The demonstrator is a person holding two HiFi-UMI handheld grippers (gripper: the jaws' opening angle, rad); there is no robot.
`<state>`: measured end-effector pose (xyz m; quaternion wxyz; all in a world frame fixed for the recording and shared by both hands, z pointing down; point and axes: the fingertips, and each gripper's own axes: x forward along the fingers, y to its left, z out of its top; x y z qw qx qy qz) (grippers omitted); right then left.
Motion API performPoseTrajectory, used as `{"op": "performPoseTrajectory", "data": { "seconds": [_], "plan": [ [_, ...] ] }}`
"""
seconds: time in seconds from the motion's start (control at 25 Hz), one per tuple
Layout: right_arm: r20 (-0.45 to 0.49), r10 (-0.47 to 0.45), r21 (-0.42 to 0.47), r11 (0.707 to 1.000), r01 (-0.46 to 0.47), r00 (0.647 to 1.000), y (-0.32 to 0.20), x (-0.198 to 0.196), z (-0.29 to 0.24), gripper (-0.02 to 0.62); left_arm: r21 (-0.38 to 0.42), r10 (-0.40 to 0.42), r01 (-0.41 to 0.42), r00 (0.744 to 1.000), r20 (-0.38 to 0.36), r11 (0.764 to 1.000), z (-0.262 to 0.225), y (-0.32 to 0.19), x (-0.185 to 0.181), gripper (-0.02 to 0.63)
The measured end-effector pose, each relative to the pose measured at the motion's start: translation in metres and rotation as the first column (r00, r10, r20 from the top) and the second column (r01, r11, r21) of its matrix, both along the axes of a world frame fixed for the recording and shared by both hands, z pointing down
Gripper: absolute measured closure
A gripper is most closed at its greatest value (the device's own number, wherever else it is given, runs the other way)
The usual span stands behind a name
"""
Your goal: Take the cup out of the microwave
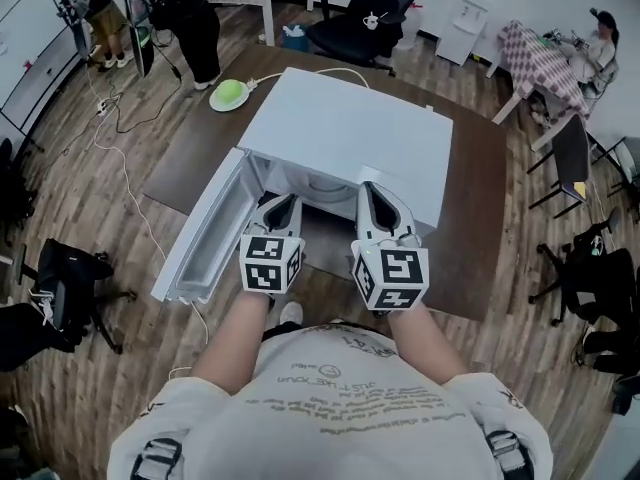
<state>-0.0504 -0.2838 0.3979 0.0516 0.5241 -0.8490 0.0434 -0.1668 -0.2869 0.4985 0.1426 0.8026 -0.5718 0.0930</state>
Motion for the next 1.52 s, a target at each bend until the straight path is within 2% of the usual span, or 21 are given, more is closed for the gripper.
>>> {"op": "performPoseTrajectory", "data": {
  "seconds": [0.2,0.32,0.44,0.56,0.76,1.0,1.24,1.52],
  "plan": [
    [-0.027,0.097,-0.014,0.995,-0.097,0.995,0.002,0.018,0.006,0.580,-0.043,0.074,-0.074,0.997,-0.016,0.996,0.032,-0.026,0.006,0.590],
    [-0.034,0.157,-0.025,0.987,-0.158,0.987,0.004,0.033,0.010,0.580,-0.077,0.123,-0.124,0.992,-0.025,0.989,0.054,-0.040,0.011,0.523],
    [-0.042,0.211,-0.030,0.977,-0.212,0.977,0.006,0.048,0.013,0.580,-0.096,0.150,-0.150,0.989,-0.007,0.984,0.071,-0.052,0.016,0.517],
    [-0.056,0.255,-0.034,0.966,-0.257,0.965,0.010,0.063,0.015,0.580,-0.133,0.149,-0.145,0.988,0.025,0.981,0.092,-0.063,0.020,0.515],
    [-0.065,0.311,-0.041,0.949,-0.314,0.948,0.013,0.083,0.018,0.580,-0.164,0.088,-0.078,0.995,0.052,0.983,0.116,-0.078,0.013,0.505],
    [-0.079,0.349,-0.046,0.934,-0.353,0.934,0.016,0.098,0.019,0.580,-0.189,0.127,-0.117,0.991,0.043,0.975,0.131,-0.087,0.023,0.505],
    [-0.089,0.380,-0.060,0.920,-0.386,0.921,0.017,0.110,0.024,0.580,-0.177,0.162,-0.151,0.985,0.052,0.973,0.138,-0.097,0.030,0.505],
    [-0.103,0.395,-0.072,0.912,-0.403,0.913,0.017,0.114,0.029,0.580,-0.115,0.203,-0.200,0.979,0.014,0.973,0.134,-0.106,0.041,0.505]
  ]
}}
